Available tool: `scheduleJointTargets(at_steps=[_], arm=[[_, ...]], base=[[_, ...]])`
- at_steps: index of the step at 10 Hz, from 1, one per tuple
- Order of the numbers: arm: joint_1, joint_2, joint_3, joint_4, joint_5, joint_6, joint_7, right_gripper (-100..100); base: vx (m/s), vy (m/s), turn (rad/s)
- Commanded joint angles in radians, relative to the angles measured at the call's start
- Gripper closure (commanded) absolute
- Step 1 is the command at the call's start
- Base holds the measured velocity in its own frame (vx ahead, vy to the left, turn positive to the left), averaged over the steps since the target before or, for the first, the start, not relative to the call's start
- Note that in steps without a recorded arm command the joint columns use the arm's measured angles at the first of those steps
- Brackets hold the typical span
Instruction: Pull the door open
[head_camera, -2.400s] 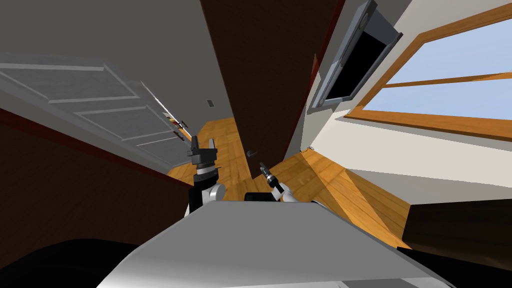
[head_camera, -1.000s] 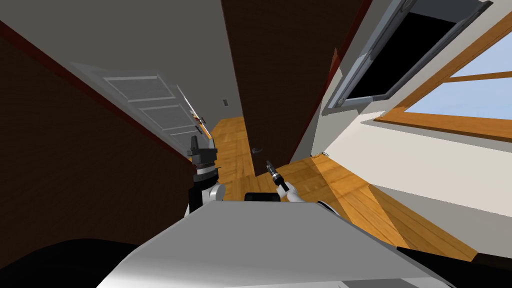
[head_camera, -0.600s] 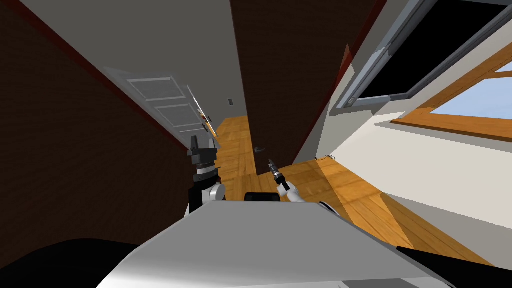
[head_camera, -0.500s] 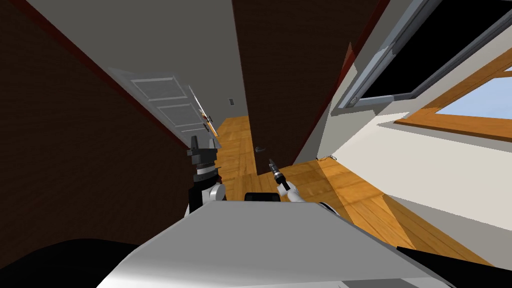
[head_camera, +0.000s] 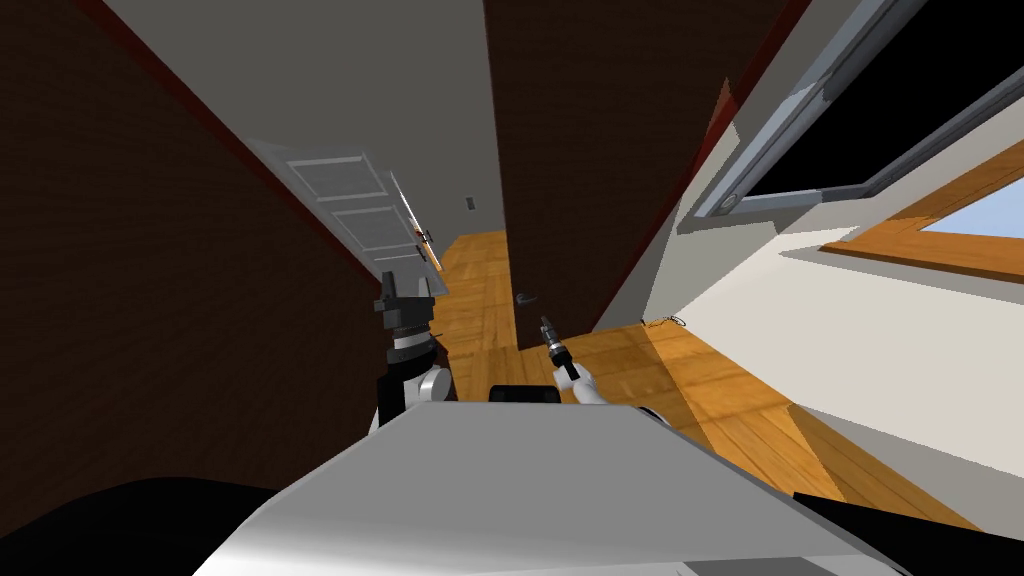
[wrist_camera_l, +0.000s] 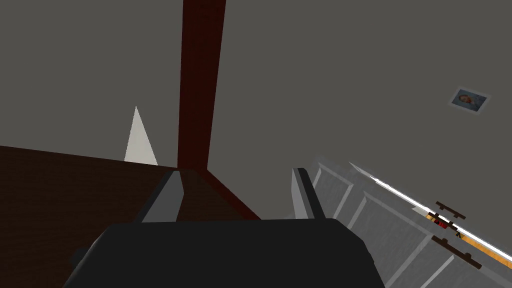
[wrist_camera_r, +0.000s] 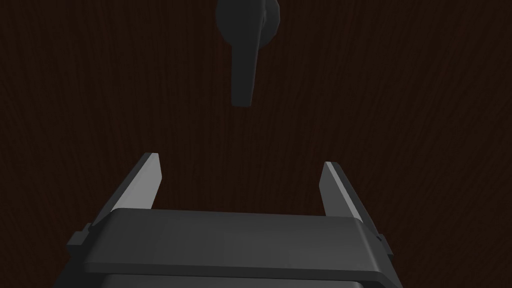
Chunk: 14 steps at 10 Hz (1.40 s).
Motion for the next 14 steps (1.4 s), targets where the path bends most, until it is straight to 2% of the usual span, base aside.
scheduleJointTargets(at_steps=[1,2,3,4,8,10,12,14], arm=[[0.001,0.014,-0.028,0.002,0.011,-0.002,0.001,-100],[0.002,0.028,-0.051,0.002,0.020,-0.004,0.002,-100],[0.001,0.020,-0.038,0.002,0.015,-0.003,0.001,-100],[0.001,0.010,-0.039,0.004,0.008,-0.001,0.005,-100],[0.000,-0.032,-0.038,0.016,-0.032,0.005,0.022,-100],[0.000,-0.032,-0.038,0.016,-0.032,0.005,0.022,-100],[-0.003,-0.044,-0.037,0.022,-0.060,0.006,0.034,-100],[-0.006,-0.045,-0.036,0.025,-0.086,0.005,0.044,-100]], base=[[0.038,0.061,0.042],[0.069,0.095,0.048],[0.035,0.047,0.003],[-0.019,-0.014,0.257],[-0.054,-0.060,0.333],[-0.014,-0.013,-0.046],[0.030,0.007,0.264],[0.147,0.007,0.141]])
